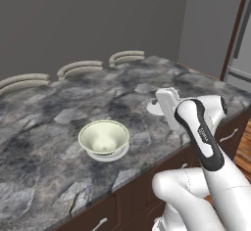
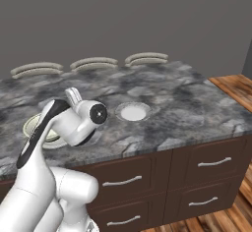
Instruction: Move the bowls from the cabinet to the plates on the dining table.
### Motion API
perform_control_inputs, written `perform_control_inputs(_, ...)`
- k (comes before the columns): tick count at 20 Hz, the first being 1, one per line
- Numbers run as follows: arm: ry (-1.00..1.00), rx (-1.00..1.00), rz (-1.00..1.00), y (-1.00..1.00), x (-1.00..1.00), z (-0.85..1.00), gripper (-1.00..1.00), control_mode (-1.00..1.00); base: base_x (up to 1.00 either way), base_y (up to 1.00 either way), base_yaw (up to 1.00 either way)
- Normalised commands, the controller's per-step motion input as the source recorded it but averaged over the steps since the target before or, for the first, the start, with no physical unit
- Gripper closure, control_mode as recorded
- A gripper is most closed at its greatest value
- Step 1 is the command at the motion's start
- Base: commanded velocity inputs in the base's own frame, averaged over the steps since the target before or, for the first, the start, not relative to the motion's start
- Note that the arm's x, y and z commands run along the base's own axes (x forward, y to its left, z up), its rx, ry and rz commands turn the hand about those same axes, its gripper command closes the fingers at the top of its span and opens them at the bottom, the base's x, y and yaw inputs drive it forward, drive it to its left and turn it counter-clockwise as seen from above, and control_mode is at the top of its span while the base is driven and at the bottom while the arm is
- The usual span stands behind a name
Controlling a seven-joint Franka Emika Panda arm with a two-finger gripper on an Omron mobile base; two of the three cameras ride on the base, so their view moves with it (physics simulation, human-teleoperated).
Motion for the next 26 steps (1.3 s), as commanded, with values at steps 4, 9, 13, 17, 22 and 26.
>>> perform_control_inputs(4, 0.1, 0.09, -0.03, -0.15, -0.36, 0.25, -1.0, -1.0, 0.0, 0.0, 0.0)
perform_control_inputs(9, 0.06, 0.1, -0.03, -0.09, -0.36, 0.37, -1.0, -1.0, 0.0, 0.0, 0.0)
perform_control_inputs(13, 0.05, 0.02, -0.02, -0.02, -0.32, 0.36, -1.0, -1.0, 0.0, 0.0, 0.0)
perform_control_inputs(17, 0.03, 0.0, -0.01, -0.03, -0.36, 0.25, -1.0, -1.0, 0.0, 0.0, 0.0)
perform_control_inputs(22, 0.0, 0.0, 0.0, -0.15, -0.46, 0.28, -1.0, -1.0, 0.0, 0.0, 0.0)
perform_control_inputs(26, -0.11, -0.07, 0.03, -0.09, -0.43, 0.26, -1.0, -1.0, 0.0, 0.0, 0.0)
